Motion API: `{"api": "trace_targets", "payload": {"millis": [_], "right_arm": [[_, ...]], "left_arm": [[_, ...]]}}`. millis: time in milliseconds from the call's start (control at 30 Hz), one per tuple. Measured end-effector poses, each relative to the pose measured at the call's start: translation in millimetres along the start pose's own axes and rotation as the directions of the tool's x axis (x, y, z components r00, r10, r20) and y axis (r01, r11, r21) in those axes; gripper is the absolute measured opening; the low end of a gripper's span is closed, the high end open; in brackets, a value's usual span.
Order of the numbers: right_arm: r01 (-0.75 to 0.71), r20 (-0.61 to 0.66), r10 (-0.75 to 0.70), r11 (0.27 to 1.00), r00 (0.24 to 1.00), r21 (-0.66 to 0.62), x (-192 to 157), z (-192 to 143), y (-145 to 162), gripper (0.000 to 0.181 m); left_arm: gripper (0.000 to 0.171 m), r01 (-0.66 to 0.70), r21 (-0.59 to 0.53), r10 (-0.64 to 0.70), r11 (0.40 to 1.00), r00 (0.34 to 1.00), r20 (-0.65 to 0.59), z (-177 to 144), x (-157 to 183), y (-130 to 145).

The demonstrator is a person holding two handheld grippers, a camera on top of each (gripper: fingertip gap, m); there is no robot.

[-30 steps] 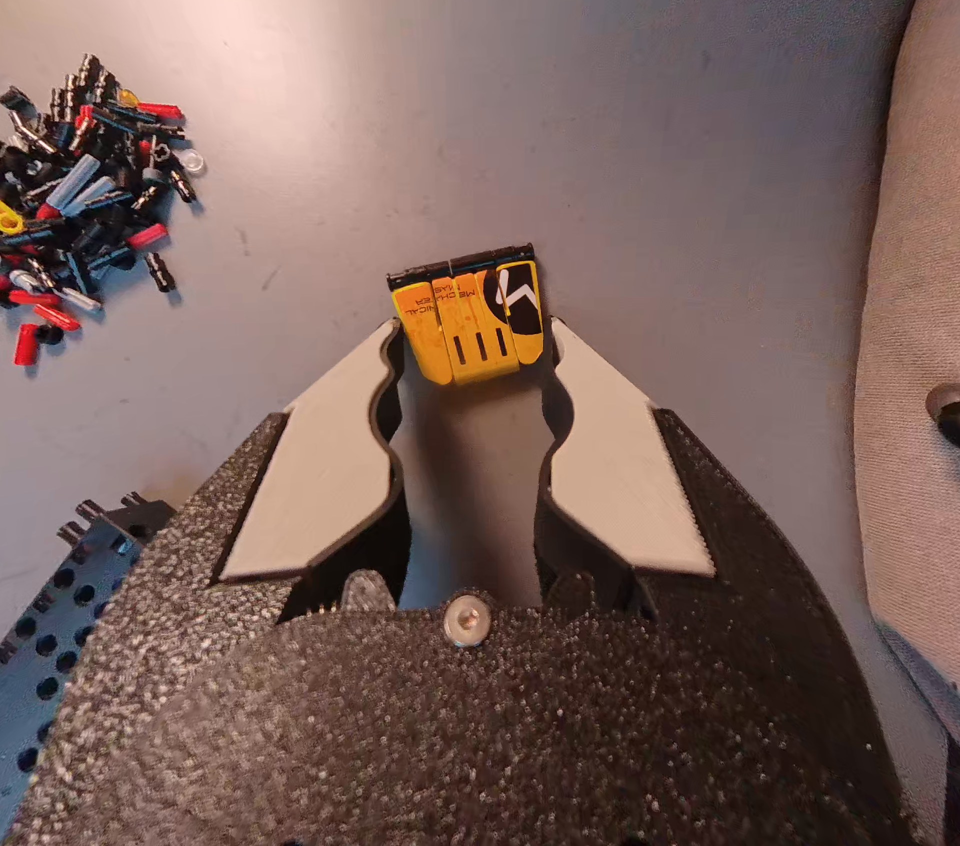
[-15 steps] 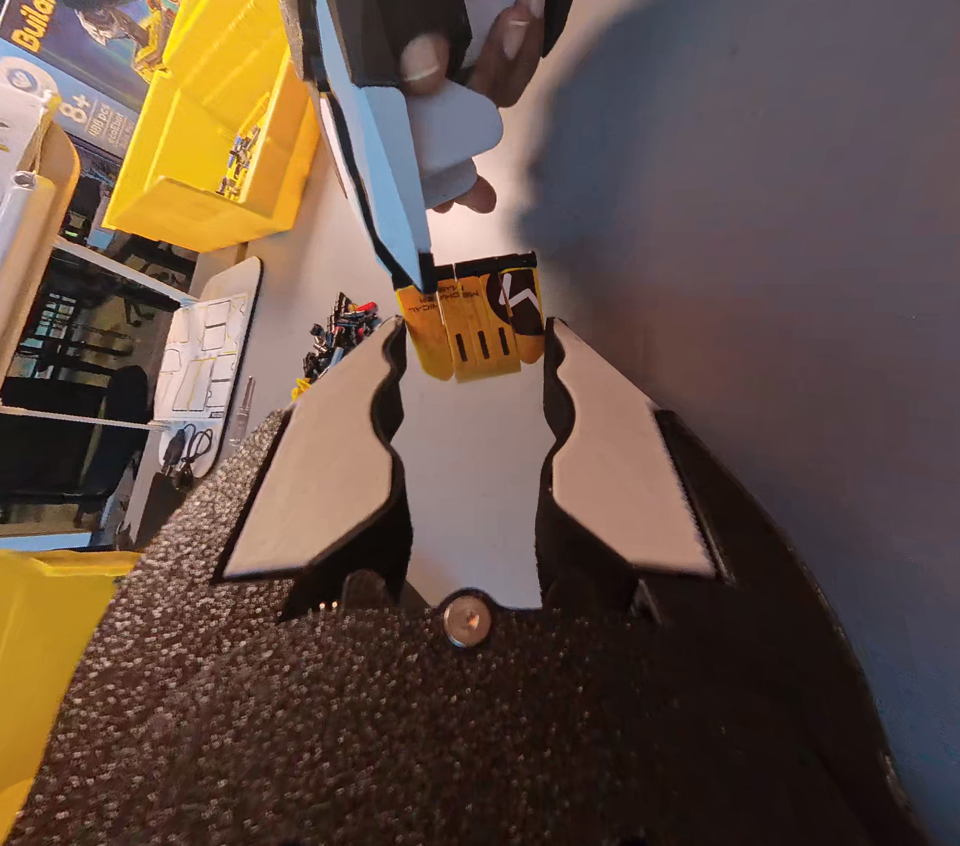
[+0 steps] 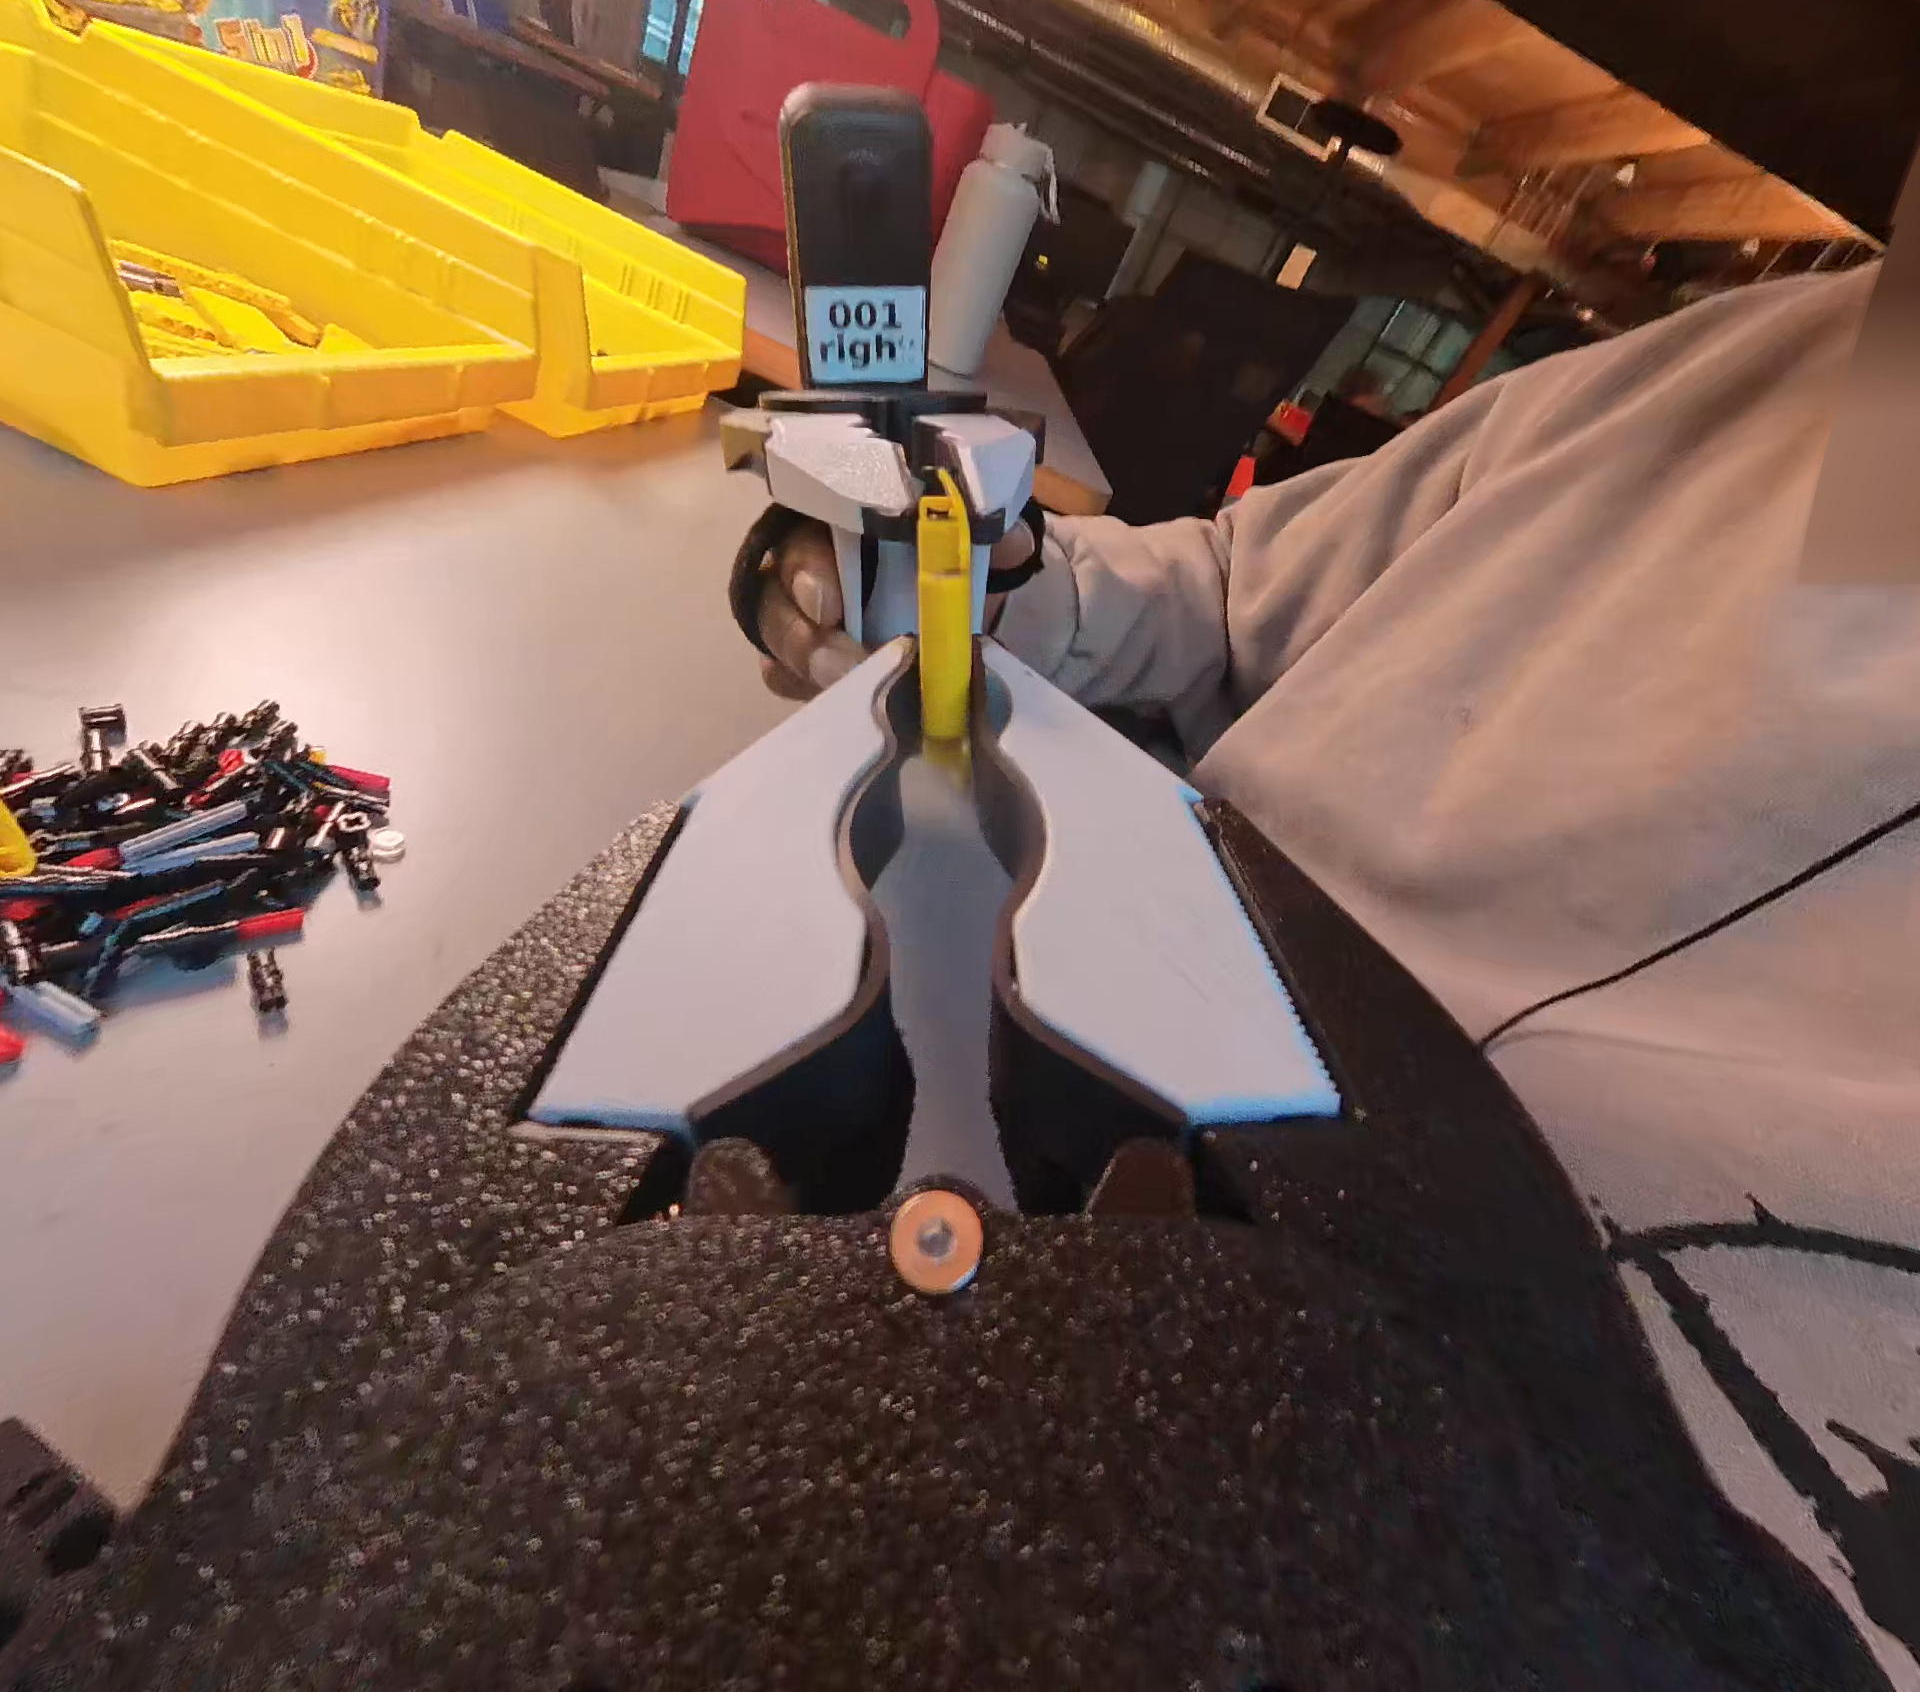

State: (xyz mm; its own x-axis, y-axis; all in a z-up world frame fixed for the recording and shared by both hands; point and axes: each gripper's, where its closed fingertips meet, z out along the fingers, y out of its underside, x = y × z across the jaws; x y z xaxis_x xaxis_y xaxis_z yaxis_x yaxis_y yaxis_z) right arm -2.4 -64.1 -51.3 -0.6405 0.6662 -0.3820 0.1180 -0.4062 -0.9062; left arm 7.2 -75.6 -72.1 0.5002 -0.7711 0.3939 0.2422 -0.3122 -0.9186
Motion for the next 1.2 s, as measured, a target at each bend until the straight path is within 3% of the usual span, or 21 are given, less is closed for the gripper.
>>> {"api": "trace_targets", "payload": {"millis": [133, 200, 300, 367, 500, 533, 600, 667, 933, 1033, 1100, 1200], "right_arm": [[0.216, -0.009, -0.229, 0.929, 0.973, -0.301, 1.5, -13.1, 28.1, 0.007], [0.264, -0.035, -0.292, 0.907, 0.956, -0.329, 2.0, -13.0, 26.5, 0.019], [0.238, -0.036, -0.266, 0.907, 0.963, -0.346, 0.6, -6.9, 31.6, 0.02], [0.242, -0.029, -0.268, 0.909, 0.963, -0.339, -0.2, -4.7, 34.8, 0.007], [0.188, -0.047, -0.209, 0.942, 0.977, -0.278, 1.7, -2.7, 30.5, 0.006], [0.172, -0.049, -0.191, 0.95, 0.98, -0.261, 1.8, -1.7, 28.9, 0.006], [0.161, -0.046, -0.178, 0.955, 0.983, -0.25, 1.6, 1.1, 30.2, 0.006], [0.14, -0.058, -0.158, 0.961, 0.986, -0.239, 3.5, 2.2, 29.6, 0.006], [0.105, -0.048, -0.118, 0.97, 0.992, -0.22, 5.1, -0.3, 28.4, 0.003], [0.092, -0.116, -0.095, 0.995, 0.989, -0.037, 16.3, -40.8, -17.0, 0.0], [0.134, -0.169, -0.143, 0.989, 0.975, -0.064, 18.7, -50.4, -17.8, 0.0], [0.123, -0.176, -0.15, 0.98, 0.973, -0.155, 20.7, -33.1, 1.7, 0.0]], "left_arm": [[0.006, -0.082, -0.153, 0.089, 0.985, 0.995, 0.044, -7.2, -4.2, 17.8], [0.006, -0.12, -0.207, 0.132, 0.971, 0.99, 0.046, -5.3, -3.3, 25.0], [0.006, -0.11, -0.232, 0.121, 0.966, 0.992, 0.032, -0.8, -1.9, 30.8], [0.006, -0.109, -0.253, 0.124, 0.961, 0.991, 0.042, -0.7, -3.7, 35.1], [0.008, -0.109, -0.195, 0.124, 0.975, 0.99, 0.065, -2.6, -5.1, 27.1], [0.017, -0.118, -0.162, 0.129, 0.98, 0.99, 0.06, -1.9, -3.2, 21.9], [0.007, -0.121, -0.161, 0.133, 0.979, 0.989, 0.065, -0.6, -3.8, 19.8], [0.007, -0.113, -0.176, 0.128, 0.978, 0.989, 0.078, -3.4, -6.4, 18.4], [0.006, 0.045, -0.114, -0.041, 0.993, 0.999, 0.035, -10.3, -7.1, 10.3], [0.006, 0.101, 0.022, -0.103, 0.995, 0.988, 0.114, -56.1, -30.2, -12.2], [0.006, 0.058, -0.026, -0.055, 0.998, 0.99, 0.129, -52.9, -27.6, -5.9], [0.006, 0.12, -0.046, -0.118, 0.992, 0.992, 0.051, -32.2, -22.2, -2.3]]}}
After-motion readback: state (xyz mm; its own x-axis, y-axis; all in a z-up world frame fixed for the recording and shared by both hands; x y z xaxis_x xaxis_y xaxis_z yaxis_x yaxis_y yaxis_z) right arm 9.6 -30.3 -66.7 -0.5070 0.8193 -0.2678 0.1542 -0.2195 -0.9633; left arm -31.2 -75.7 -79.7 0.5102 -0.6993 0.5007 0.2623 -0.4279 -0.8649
